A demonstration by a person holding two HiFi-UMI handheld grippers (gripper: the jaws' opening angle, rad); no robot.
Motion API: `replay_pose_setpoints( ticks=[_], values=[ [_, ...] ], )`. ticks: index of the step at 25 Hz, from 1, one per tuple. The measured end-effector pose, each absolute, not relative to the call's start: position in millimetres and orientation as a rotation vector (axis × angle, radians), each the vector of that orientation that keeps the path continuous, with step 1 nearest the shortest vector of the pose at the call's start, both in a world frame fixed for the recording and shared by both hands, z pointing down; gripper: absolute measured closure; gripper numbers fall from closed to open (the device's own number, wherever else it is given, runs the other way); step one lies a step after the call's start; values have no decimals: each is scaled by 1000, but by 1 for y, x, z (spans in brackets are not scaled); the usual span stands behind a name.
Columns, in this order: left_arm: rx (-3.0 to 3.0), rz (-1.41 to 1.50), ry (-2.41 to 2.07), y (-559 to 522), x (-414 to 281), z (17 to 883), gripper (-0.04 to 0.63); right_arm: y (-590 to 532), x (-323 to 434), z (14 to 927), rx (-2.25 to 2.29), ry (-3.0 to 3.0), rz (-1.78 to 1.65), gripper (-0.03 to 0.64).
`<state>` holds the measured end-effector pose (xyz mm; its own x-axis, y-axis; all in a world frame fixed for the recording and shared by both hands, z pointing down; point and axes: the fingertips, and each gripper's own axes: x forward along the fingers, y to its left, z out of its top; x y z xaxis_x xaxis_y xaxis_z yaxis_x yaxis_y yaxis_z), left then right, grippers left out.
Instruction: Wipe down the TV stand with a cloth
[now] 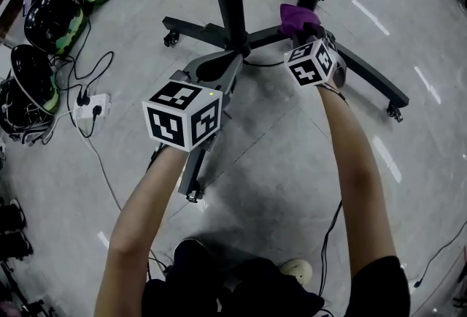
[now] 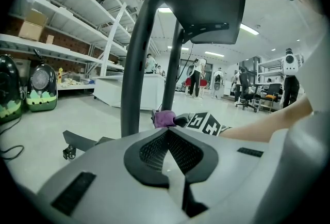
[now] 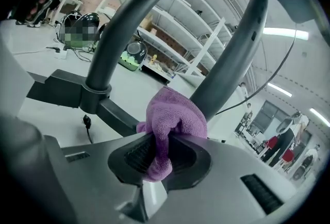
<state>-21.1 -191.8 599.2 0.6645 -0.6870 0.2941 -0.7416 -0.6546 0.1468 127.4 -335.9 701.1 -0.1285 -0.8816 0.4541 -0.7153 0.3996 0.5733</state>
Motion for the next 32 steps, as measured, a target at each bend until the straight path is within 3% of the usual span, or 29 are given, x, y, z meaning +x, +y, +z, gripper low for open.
replay_pose_setpoints(
  ticks=[9,32],
  values=[
    [2648,314,-1122,-186,-5,597,589,-303,145,665,1382,-1980,-350,543],
    [2689,257,-1076,-188,24,573,589,-301,201,408,1730,-2416,-503,543]
  ],
)
